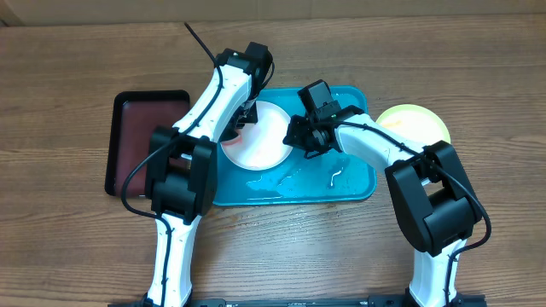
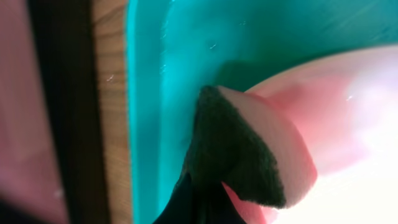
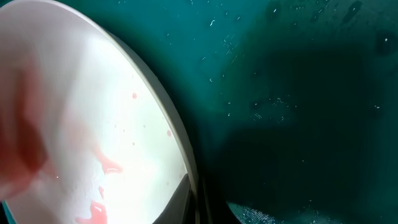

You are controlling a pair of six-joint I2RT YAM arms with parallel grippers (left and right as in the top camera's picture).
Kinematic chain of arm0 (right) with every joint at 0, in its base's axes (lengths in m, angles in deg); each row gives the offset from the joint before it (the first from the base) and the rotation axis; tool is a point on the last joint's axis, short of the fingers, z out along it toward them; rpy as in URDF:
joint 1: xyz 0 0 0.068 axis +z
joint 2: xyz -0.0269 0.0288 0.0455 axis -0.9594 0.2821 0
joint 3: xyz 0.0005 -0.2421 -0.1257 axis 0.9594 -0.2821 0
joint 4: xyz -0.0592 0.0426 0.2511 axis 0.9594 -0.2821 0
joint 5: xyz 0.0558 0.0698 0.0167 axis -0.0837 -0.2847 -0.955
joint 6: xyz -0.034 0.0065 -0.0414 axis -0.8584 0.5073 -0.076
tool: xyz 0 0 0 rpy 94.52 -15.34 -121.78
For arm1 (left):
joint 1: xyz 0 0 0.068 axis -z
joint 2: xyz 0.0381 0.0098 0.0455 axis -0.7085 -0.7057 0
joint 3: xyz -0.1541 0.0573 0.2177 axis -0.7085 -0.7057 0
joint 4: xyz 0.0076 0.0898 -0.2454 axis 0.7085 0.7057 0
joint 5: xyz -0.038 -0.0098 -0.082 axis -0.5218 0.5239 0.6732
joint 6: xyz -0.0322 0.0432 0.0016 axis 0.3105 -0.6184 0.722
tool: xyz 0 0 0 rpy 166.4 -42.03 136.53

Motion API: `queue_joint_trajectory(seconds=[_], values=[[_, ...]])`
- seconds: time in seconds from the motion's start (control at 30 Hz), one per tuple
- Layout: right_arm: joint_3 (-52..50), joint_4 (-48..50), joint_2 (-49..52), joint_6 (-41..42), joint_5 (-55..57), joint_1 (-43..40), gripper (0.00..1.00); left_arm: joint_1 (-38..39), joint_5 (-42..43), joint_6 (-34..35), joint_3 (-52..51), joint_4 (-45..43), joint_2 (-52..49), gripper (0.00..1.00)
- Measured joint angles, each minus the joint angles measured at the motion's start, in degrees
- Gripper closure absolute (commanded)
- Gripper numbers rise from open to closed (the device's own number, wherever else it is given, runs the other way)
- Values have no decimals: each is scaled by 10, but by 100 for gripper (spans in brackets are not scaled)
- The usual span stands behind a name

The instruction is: Clean dirty plates on tray and stack at the side

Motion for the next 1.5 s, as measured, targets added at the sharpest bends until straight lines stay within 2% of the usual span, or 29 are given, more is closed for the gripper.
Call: queue_joint_trajectory(seconds=[0.2, 0.4, 0.57, 0.7, 0.83, 1.03, 1.3, 1.5], values=[[0, -1, 0, 0, -5, 0, 96, -2, 59, -55, 123, 83, -11, 96], [0, -15, 0, -8, -34, -3, 96, -19, 108, -87, 249, 104, -11, 96], [1, -40, -4, -26, -53, -4, 96, -47, 119, -90, 255, 103, -11, 96], [1, -88, -28, -42, -21, -4, 96, -66, 120, -90, 240, 97, -11, 96], [0, -140, -94, -50, 69, 0, 96, -69, 122, -90, 203, 91, -11, 96], [0, -211, -207, -54, 285, 42, 96, -68, 145, -90, 143, 56, -11, 96], [0, -256, -223, -57, 607, 155, 96, -68, 178, -89, 90, 31, -11, 96], [0, -255, -223, -58, 763, 207, 96, -68, 184, -89, 87, 29, -11, 96]])
